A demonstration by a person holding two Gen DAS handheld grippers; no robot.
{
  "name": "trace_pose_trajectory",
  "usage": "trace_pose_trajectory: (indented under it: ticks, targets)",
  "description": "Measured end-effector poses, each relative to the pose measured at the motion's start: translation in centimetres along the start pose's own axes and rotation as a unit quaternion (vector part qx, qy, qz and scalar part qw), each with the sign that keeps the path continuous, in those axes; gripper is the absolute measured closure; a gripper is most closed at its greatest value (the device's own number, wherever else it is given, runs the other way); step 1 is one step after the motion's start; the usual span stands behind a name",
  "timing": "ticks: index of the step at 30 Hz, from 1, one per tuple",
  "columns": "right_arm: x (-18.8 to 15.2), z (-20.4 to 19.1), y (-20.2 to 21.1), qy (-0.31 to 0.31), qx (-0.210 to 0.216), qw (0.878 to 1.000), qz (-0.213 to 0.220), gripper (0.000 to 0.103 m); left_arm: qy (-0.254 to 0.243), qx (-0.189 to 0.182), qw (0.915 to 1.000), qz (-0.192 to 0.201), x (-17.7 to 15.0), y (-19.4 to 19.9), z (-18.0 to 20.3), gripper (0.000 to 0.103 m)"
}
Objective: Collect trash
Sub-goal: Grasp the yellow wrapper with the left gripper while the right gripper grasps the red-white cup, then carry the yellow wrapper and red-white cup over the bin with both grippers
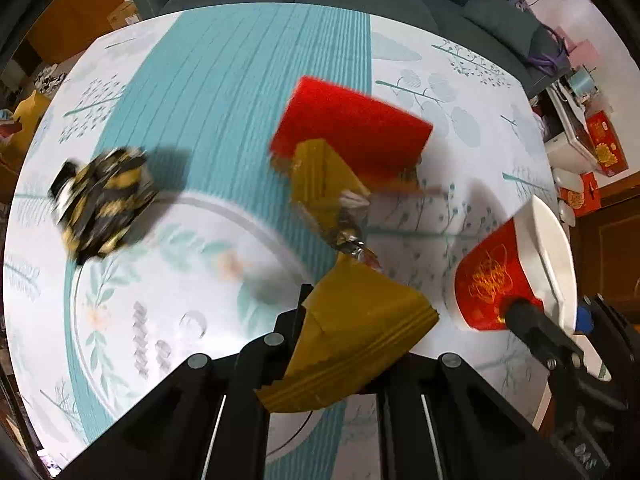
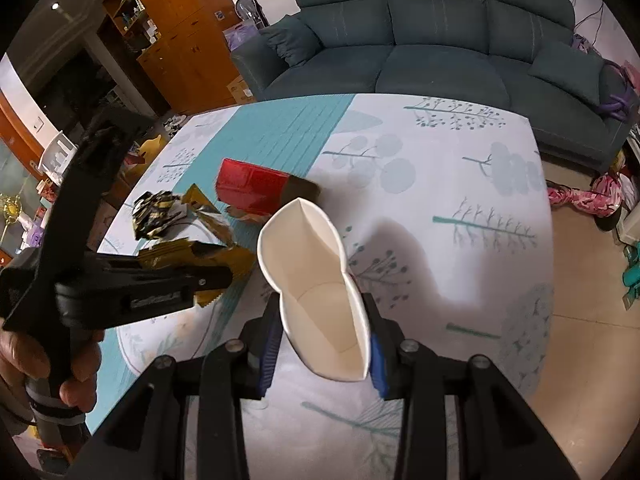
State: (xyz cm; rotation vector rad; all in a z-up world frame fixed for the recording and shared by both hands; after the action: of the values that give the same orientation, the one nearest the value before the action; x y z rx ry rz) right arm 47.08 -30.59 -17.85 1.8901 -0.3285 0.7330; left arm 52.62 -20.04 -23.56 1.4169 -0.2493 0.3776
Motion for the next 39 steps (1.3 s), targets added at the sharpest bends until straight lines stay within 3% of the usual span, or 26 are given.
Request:
trace_pose_trajectory:
  ticks: [13,27,34,39]
  targets:
    - [-4.4,-7.5,3.3,0.017,0.018,1.000,-0.012,0.067,-0.020,-0.010,0.9988,0.043,-8.3,9.1,-4.6,0.096]
    - [-13.8,-23.5,10.6,0.041,0.030,0.998,-0.024,0.067,-0.040,-0.039,0.9938,0.096,-22.4,22.7,-15.0,0.096]
    - [-20.6,-31.3,13.2,0.051,0.025,0.998,-0.036,0.067,-0.036,-0.039,0.9927,0.108,-28.8,25.7,-20.3,0.096]
    - [-25.6,-34.8,14.0,0.057,0.017,0.997,-0.053,0.067,-0.033,-0.033,0.9953,0.085,-34.4,25.0,-22.8,0.096]
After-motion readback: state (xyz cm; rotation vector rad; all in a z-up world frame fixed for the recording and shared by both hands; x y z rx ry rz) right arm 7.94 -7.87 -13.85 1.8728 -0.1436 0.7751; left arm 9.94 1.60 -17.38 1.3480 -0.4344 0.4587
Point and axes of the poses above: each gripper's, at about its wrist camera, not at the fingertips, and y roughly against the way its jaws point, z to its right, x to its top, the point moved 9 cm from there along -y, roughly the way its jaws point, and after that the axes turned 12 degrees about z, right-handed, at the moved point
